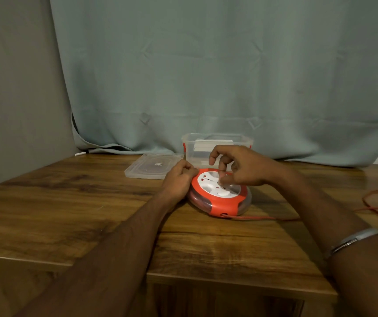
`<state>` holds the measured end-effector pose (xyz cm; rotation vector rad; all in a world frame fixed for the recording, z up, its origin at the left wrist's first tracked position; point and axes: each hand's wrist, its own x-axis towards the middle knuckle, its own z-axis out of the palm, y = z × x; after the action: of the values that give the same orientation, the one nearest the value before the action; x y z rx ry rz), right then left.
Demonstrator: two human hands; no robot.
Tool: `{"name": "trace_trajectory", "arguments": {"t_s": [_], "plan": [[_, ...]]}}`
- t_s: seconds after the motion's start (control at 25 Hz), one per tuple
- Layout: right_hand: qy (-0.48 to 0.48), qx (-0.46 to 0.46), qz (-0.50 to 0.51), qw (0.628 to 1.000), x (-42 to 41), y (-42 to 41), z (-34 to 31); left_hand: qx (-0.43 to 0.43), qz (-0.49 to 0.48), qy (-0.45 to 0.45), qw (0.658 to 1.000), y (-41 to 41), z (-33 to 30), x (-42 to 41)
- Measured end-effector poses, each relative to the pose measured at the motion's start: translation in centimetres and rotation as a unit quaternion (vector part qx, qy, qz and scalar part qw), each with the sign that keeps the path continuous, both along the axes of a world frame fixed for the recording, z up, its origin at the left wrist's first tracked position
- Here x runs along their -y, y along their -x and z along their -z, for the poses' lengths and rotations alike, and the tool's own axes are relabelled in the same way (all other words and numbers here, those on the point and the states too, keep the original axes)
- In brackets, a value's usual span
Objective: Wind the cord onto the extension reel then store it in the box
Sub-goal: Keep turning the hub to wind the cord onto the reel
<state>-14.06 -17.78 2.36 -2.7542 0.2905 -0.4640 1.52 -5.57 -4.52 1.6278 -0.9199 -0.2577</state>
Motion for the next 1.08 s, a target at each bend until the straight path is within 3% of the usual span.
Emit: {"name": "trace_trajectory", "arguments": {"t_s": [0.28, 0.52, 1.08], "plan": [[-0.017, -0.09, -0.002, 0.996, 1.6, 0.7, -0.3, 0.01, 0.017, 0.0, 1.0, 0.1, -0.1, -0.1], [-0.037, -0.077, 0.0, 0.996, 1.1, 1.2, -0.3, -0.001, 0.019, 0.01, 1.0, -0.3, 0.1, 0.1], [0.019, -0.059, -0.003, 0.998, 0.9, 0.1, 0.7, -0.011, 0.018, 0.027, 0.999, -0.4, 0.3, 0.2]]}}
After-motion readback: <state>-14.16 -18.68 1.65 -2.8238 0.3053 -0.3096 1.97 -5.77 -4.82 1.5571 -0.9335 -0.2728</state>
